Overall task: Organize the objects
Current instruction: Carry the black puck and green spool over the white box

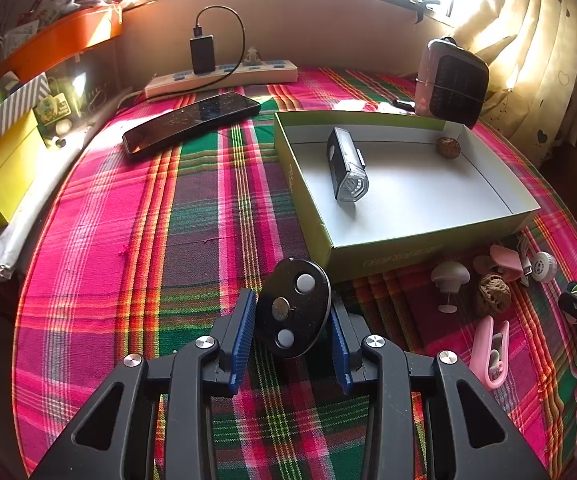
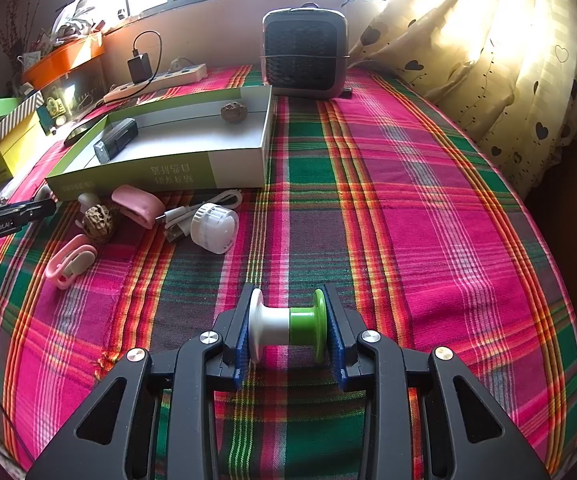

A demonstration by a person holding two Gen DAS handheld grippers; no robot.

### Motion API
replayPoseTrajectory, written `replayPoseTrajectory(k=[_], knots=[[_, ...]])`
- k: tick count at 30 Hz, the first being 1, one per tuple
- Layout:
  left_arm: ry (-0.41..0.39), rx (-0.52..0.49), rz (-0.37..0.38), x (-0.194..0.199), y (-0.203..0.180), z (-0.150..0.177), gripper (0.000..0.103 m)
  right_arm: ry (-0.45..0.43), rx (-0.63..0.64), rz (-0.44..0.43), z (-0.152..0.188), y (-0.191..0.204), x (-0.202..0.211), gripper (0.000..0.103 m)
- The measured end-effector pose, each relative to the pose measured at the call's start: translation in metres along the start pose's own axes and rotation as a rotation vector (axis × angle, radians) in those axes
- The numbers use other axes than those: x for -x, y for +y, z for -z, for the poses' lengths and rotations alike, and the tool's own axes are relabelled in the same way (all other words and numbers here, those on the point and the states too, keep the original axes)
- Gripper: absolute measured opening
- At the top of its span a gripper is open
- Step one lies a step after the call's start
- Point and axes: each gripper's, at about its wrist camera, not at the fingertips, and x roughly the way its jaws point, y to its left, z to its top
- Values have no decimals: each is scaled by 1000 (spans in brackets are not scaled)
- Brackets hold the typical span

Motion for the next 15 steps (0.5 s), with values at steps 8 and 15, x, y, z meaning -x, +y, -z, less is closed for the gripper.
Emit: replayPoseTrajectory(k=[8, 15], knots=[[-28, -3, -5, 11, -2, -3, 33, -22, 5, -2, -5, 2, 5, 33], [-56, -17, 23, 26, -4, -6, 33, -54, 19, -22, -18, 7, 13, 33]])
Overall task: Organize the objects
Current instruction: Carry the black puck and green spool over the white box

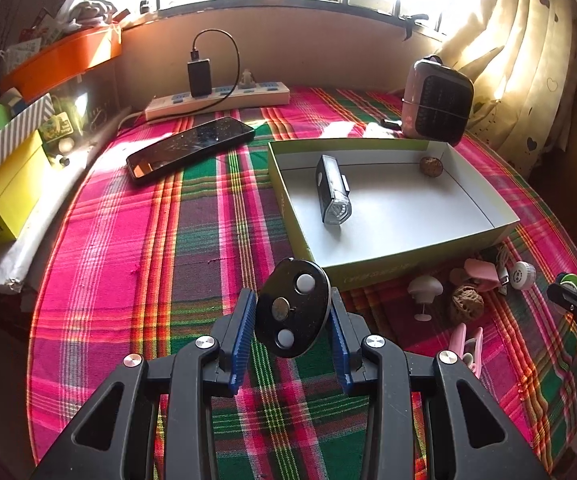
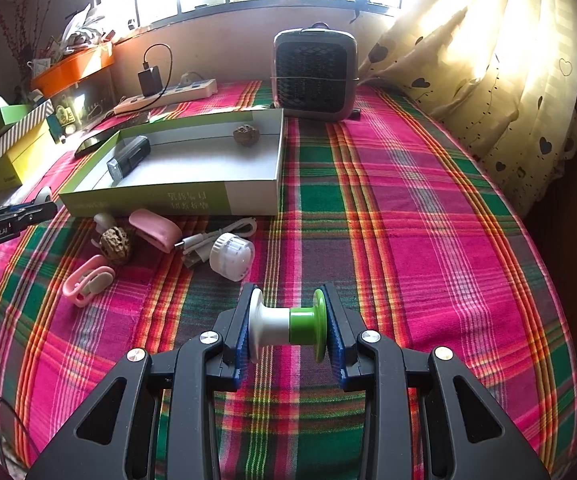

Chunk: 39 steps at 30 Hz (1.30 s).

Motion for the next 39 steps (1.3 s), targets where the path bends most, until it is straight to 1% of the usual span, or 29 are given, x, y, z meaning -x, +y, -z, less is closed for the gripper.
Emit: replayPoseTrajectory(k=[6, 16, 24, 29, 34, 39], knots=[[-9, -6, 27, 4, -4, -9, 33, -38, 37, -28, -18, 10, 3, 33], [-27, -29, 59, 3, -14, -33, 33, -58, 99, -66, -54, 27, -9, 33], [-26, -39, 92, -8, -24, -52, 33, -55, 121, -90, -80, 35, -27, 33], [-33, -50, 93, -16, -29, -64, 33, -55, 149, -94, -94, 40, -39, 33], [-39, -60, 98, -27, -37, -76, 33, -31, 146, -105, -108, 40, -59, 33], [-20, -71, 112, -44, -47, -85, 33, -15, 160, -116, -117, 43, -77, 33]])
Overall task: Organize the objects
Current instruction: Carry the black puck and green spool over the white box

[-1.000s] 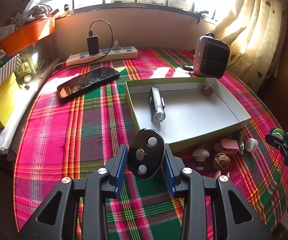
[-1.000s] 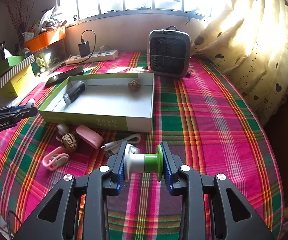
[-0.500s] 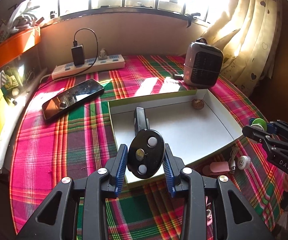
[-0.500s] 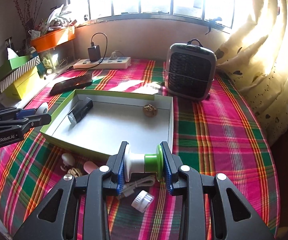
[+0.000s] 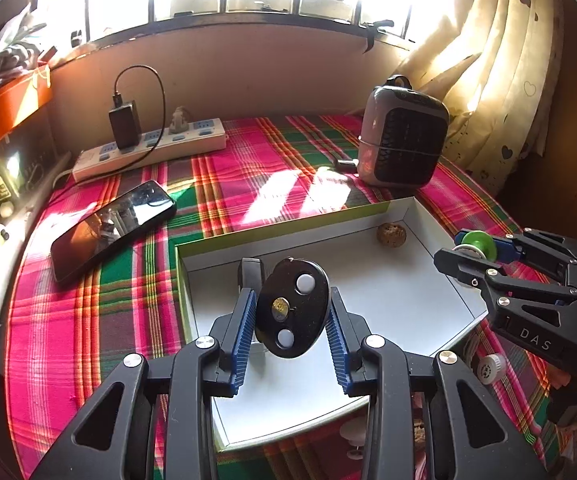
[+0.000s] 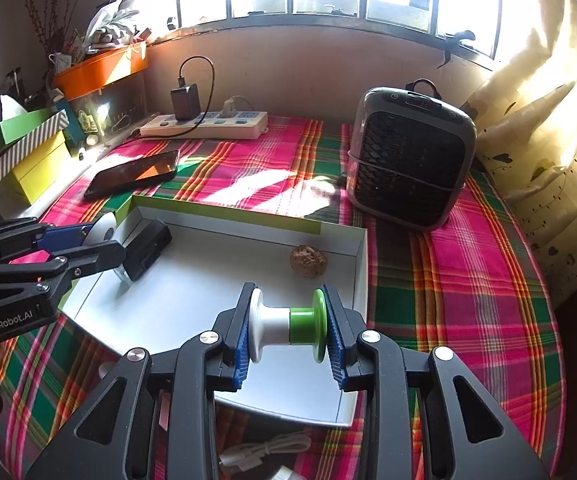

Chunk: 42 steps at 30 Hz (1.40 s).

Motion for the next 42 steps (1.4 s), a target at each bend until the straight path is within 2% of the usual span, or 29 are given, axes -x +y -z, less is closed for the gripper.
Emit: replayPoseTrajectory(k=[16, 33, 42], knots=[[62, -16, -8, -50, -8, -13, 33, 53, 21, 3, -7, -4, -41, 33], [55, -75, -80, -66, -17, -14, 33, 91, 44, 26, -6, -2, -59, 33], [56, -74, -75, -68, -19, -15, 33, 111, 58, 39, -7, -2, -65, 33]])
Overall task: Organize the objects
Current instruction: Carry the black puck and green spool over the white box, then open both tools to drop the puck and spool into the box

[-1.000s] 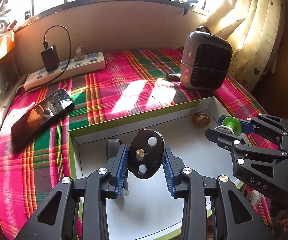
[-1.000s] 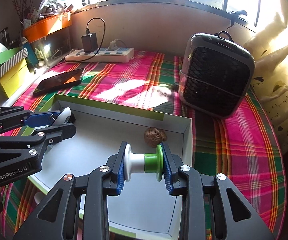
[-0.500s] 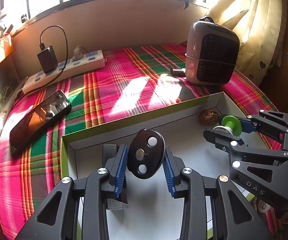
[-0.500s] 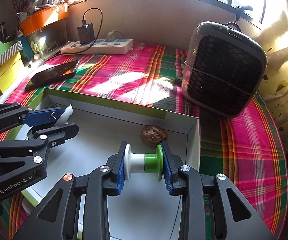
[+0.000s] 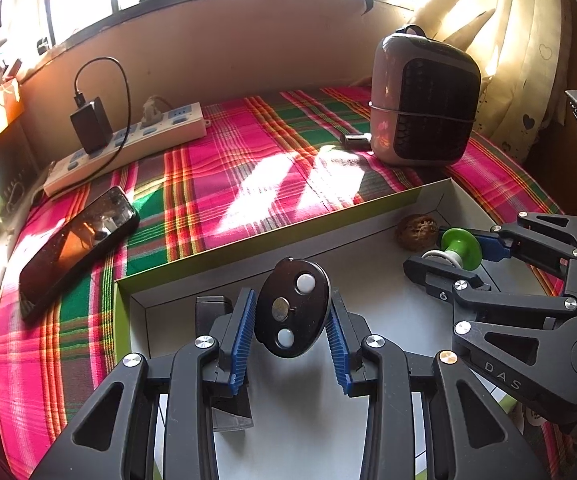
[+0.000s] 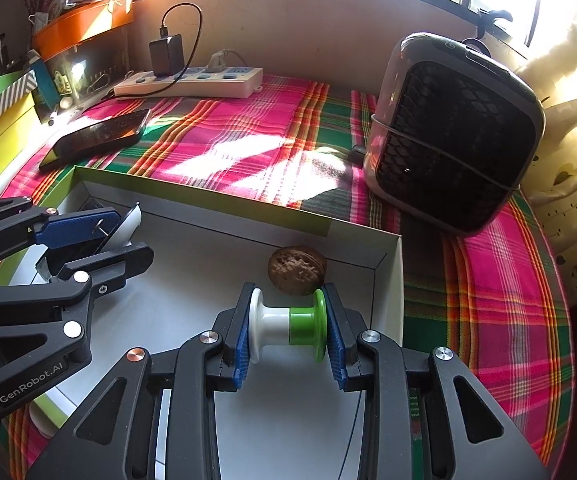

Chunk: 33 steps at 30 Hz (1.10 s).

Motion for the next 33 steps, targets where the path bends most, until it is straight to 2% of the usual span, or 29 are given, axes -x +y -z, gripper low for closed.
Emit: replayPoseTrajectory(k=[4, 20, 27, 33], knots=[[26, 10, 4, -4, 1, 1, 33, -2, 0, 0, -1, 0, 0, 33], [30, 25, 7, -4, 2, 0, 33, 2, -5, 9, -1, 1, 0, 34], [29, 34, 26, -2, 3, 1, 34, -6, -10, 7, 0, 2, 3, 48], [8, 38, 44, 9, 2, 1, 36, -45, 1, 37, 1, 5, 16, 50]])
